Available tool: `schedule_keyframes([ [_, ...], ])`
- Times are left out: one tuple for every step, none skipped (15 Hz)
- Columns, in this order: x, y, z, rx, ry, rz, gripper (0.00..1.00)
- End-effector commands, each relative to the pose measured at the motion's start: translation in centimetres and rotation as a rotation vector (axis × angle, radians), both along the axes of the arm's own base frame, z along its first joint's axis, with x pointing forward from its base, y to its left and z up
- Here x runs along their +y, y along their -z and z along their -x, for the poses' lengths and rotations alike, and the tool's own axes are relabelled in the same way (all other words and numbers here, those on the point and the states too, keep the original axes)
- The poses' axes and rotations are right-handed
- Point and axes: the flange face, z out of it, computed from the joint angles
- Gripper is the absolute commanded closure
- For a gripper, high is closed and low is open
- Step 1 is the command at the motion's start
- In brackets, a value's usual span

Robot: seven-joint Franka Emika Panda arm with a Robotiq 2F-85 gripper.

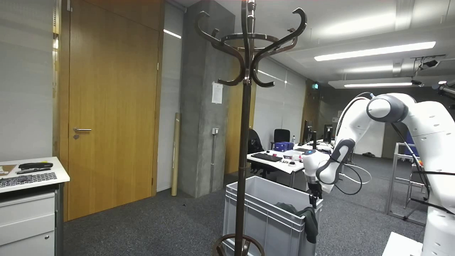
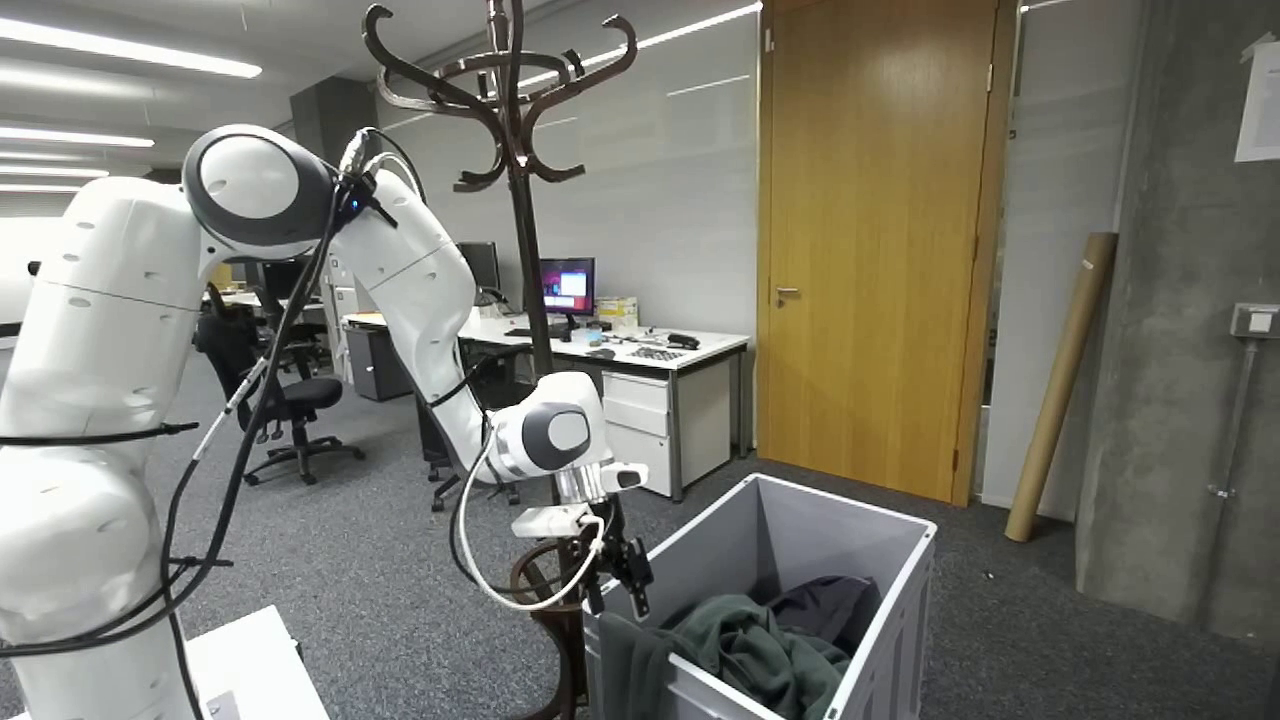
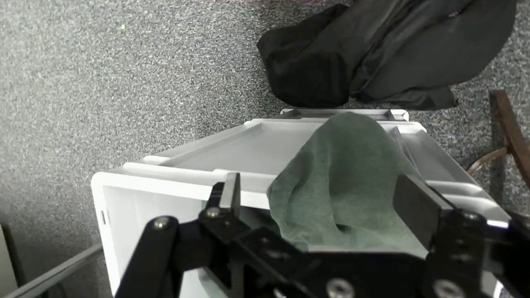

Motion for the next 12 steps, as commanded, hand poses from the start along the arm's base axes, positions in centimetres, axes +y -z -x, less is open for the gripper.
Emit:
schedule_keyframes([
  [-0.4, -0.4, -0.1, 0.068, -0.188, 0.019, 0.0],
  [-0.3, -0.2, -0.3, 0.083, -0.24, 0.018, 0.0],
  [-0.3, -0.1, -0.5, 0.099, -0.292, 0.017, 0.0],
  [-0.2, 0.1, -0.8, 0.115, -0.343, 0.016, 0.0],
  [0.0, 0.2, -1.0, 0.134, -0.391, 0.014, 0.0],
  [0.1, 0.3, -1.2, 0.148, -0.442, 0.006, 0.0],
  [0.1, 0.5, -1.4, 0.162, -0.493, -0.002, 0.0],
  [0.1, 0.7, -1.6, 0.177, -0.546, -0.011, 0.0],
  [0.0, 1.1, -1.9, 0.194, -0.597, -0.016, 0.0],
  [-0.2, 1.5, -2.0, 0.212, -0.648, -0.018, 0.0],
  [-0.4, 1.7, -2.2, 0.232, -0.7, -0.018, 0.0],
  [-0.6, 2.1, -2.4, 0.255, -0.748, -0.014, 0.0],
])
